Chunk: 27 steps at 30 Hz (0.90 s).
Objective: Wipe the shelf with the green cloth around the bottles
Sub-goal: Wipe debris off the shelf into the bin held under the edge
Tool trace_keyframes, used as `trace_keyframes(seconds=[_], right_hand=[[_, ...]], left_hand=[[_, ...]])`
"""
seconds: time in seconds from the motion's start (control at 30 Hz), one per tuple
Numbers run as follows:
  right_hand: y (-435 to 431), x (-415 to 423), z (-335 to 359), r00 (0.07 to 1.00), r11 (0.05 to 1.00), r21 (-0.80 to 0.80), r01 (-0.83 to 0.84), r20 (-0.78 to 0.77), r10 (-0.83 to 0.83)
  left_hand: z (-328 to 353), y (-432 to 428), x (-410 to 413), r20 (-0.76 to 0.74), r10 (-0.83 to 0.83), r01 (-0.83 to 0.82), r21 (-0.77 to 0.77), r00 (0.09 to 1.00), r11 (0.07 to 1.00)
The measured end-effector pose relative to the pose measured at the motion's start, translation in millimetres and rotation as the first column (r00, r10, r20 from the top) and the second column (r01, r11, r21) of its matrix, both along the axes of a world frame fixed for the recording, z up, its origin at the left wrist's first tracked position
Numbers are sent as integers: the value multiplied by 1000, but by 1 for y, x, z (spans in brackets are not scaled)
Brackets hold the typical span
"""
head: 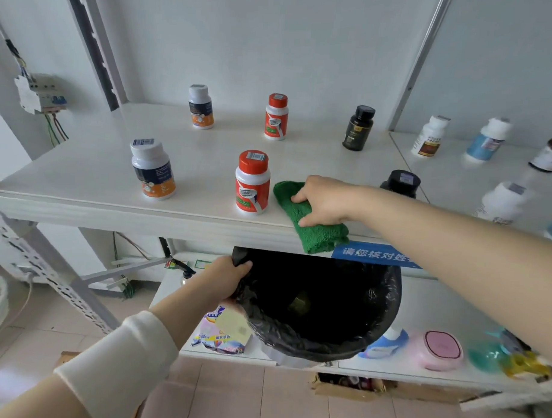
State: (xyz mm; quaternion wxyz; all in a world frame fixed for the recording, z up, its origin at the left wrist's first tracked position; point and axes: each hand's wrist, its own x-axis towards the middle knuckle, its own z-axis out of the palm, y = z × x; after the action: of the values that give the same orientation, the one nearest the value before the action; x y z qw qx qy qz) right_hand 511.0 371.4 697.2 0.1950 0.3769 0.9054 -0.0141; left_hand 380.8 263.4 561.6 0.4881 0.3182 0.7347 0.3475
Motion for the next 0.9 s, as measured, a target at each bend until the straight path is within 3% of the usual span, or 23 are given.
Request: trace_keyframes(seconds=[0.1, 0.2, 0.37, 0.5, 0.57, 0.6, 0.67, 0.7, 0.9], right_hand=[[-9, 12, -9, 988, 994, -67, 84, -127, -92], [-21, 22, -29, 932, 989, 12, 149, -335, -136], [-59, 43, -63, 797, 943, 312, 114, -595, 100], [-82, 72, -86, 679, 936, 260, 235, -733, 33], [-90, 85, -98, 617, 926, 122, 357, -775, -135], [-93, 90, -102, 560, 910, -22, 414, -782, -274], [-95, 102, -112, 381, 825, -315, 470, -771, -511], [-96, 108, -116, 308, 785, -397, 476, -760, -572], [-109, 158, -122, 113, 649, -668, 363, -660, -742]], left_hand=[[-8, 2, -2, 21, 0, 0, -6, 1000, 1000], [-27, 5, -10, -12, -27, 27, -22, 1000, 999], [-12, -7, 1, 30, -10, 10, -21, 1000, 1000], [-21, -14, 3, -4, 14, -14, -26, 1000, 1000], [-31, -17, 3, -21, -2, 2, -19, 1000, 1000], [-35, -19, 5, -29, -17, 16, -21, 999, 1000], [-38, -24, 13, -46, -45, 44, -18, 998, 999], [-38, -26, 18, -58, -64, 63, -13, 996, 998], [-33, -37, 72, -76, -174, 170, -50, 982, 984]])
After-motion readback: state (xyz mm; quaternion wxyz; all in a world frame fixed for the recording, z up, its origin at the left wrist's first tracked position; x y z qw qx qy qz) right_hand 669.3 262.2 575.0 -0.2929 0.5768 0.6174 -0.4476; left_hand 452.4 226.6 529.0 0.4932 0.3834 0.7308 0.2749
